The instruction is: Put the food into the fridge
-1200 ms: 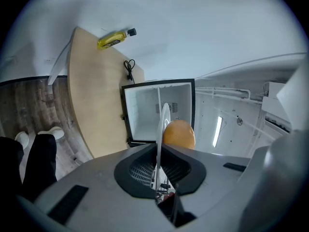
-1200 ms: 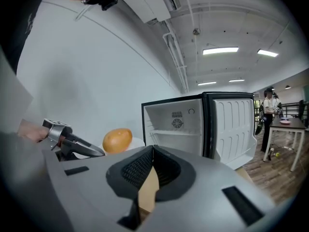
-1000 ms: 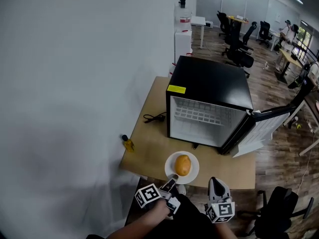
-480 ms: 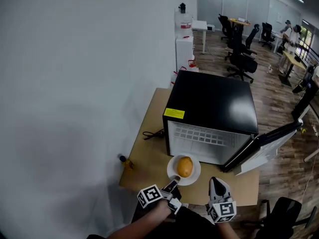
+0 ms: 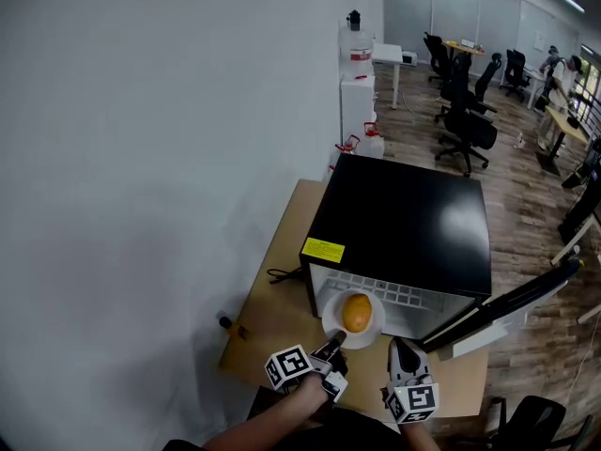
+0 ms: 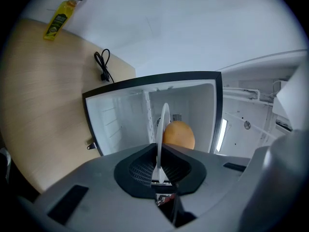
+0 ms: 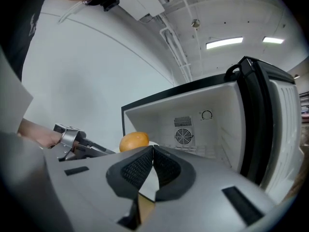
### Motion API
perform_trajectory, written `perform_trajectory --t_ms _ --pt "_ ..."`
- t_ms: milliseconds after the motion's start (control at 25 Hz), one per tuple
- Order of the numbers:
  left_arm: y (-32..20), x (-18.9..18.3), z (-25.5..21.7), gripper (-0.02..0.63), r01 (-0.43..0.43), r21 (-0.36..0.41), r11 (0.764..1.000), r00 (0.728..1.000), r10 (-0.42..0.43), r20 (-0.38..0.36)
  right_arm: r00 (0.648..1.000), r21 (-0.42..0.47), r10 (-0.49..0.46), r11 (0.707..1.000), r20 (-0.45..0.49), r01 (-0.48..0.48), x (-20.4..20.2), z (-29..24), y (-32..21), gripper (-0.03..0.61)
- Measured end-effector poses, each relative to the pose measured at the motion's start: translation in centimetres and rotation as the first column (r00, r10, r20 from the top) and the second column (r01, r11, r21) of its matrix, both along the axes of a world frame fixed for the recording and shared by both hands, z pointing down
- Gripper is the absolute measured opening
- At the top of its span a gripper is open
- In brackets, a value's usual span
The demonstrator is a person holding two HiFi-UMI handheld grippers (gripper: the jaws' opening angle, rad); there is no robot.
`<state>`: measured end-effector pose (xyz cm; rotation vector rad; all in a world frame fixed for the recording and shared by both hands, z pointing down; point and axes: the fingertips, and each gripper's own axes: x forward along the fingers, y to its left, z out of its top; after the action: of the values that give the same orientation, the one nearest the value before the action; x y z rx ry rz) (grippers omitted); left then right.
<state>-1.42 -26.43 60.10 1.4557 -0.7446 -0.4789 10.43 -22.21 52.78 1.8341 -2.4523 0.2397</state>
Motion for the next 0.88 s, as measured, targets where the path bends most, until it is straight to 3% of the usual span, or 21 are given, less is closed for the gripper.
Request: perform_trajectory --t_ms 280,880 --pt "-4.4 0.7 1.4 0.028 0.028 -0.001 1.0 0.999 -0.028 0.022 0.999 -0.053 0.015 0.998 -0.03 -0.017 1.9 1.2 -3.2 0.06" --pt "-9.9 1.5 3.3 0.028 0.052 -0.033 0.998 0.998 -0.051 0.032 1.0 -0.046 -0.019 0.999 -0.013 0.018 2.5 1.8 -6.6 0.06"
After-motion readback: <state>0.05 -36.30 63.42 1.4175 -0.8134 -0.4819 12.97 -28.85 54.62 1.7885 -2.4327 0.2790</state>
